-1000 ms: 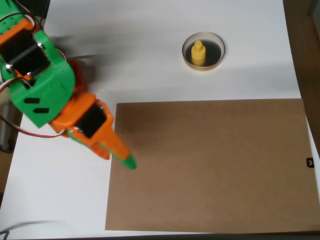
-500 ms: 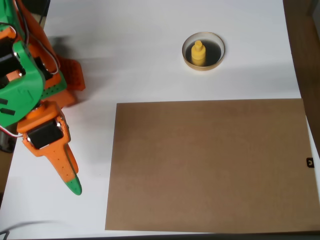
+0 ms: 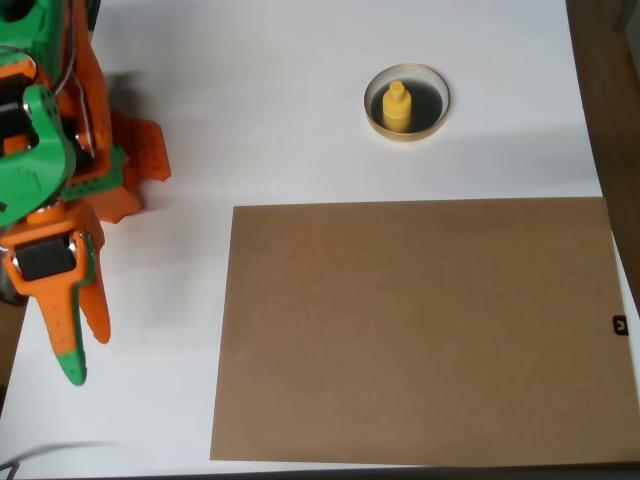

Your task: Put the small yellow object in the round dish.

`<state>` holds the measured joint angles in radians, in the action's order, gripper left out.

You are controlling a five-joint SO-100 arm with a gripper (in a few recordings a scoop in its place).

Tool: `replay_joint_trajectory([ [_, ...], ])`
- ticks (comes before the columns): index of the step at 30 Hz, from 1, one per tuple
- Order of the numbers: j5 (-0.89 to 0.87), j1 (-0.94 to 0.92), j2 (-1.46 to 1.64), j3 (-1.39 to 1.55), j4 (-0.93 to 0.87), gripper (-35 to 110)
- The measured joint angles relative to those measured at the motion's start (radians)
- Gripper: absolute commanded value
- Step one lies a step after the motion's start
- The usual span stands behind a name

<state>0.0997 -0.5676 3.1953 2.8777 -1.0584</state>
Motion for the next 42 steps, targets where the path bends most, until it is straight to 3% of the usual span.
replay_joint_trajectory([
  [9, -0.008, 0.012, 0.064, 0.051, -0.038, 29],
  [15, 0.015, 0.058, 0.064, 0.067, -0.038, 0],
  [27, 0.176, 0.115, 0.064, 0.083, -0.025, 2],
  [35, -0.029, 0.106, 0.064, 0.083, -0.026, 3],
  [42, -0.078, 0.087, 0.064, 0.083, -0.026, 2],
])
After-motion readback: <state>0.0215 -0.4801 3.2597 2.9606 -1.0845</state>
